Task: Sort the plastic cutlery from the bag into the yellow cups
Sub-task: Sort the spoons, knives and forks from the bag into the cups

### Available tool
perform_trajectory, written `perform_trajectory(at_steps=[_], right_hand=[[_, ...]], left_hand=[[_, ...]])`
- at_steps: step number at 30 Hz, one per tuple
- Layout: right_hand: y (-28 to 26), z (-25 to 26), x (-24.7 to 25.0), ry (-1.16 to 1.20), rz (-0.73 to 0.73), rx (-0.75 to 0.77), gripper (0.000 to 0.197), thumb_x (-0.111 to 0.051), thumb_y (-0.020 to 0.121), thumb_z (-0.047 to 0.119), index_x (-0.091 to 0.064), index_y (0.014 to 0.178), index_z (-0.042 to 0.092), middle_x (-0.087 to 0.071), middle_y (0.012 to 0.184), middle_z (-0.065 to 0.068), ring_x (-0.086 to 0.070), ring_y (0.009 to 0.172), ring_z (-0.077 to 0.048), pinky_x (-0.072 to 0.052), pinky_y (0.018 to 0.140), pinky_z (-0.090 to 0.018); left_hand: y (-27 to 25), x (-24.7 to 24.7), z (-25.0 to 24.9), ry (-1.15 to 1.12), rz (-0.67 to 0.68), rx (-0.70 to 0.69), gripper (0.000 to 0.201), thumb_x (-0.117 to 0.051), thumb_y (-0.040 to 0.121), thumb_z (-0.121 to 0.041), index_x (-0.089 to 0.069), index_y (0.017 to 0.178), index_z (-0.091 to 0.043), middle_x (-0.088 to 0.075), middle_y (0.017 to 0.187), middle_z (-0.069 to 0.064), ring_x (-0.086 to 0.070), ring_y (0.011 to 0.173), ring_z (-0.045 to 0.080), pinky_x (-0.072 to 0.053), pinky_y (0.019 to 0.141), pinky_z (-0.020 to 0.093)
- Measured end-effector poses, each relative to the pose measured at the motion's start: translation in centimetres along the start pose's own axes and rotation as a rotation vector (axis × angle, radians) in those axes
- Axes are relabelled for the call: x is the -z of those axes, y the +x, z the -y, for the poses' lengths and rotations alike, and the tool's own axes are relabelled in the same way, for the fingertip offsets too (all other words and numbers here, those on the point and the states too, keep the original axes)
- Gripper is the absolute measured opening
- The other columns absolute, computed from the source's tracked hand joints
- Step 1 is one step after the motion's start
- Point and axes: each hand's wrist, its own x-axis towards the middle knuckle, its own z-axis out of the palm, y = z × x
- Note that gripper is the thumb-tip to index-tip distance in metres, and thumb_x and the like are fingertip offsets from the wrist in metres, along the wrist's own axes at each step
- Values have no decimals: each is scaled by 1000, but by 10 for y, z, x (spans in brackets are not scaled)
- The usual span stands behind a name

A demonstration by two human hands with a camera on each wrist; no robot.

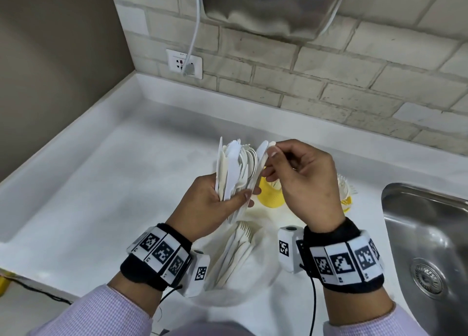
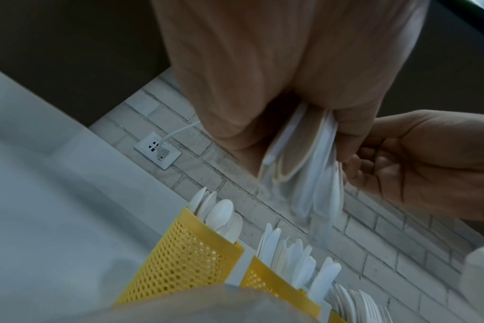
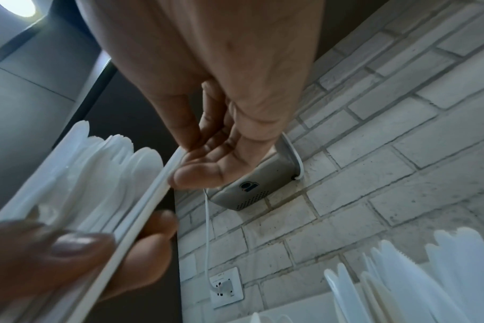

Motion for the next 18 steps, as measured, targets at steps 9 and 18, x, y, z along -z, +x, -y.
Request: perform_trajectory(at_steps=[9,18], right_hand=[[0,6,8,68,-35,-27,14,-64,99,14,-70,87,15,-71,71,-8,-71,65,-21,-56,66,-36],[3,13,20,331,-199,-49,22,-53,102,10,-70,89,6,-68,79,-14,-72,76,-35,-58,66,-39]], left_hand=[[-1,-3,-3,-17,-24,10,11,-70,97,-17,-81,97,-14,-81,90,-5,-78,82,12,-60,73,24],[-5,-8,-6,-66,1,5,12,-68,98,-13,-79,103,-15,-80,98,-5,-78,85,18,-61,77,27]])
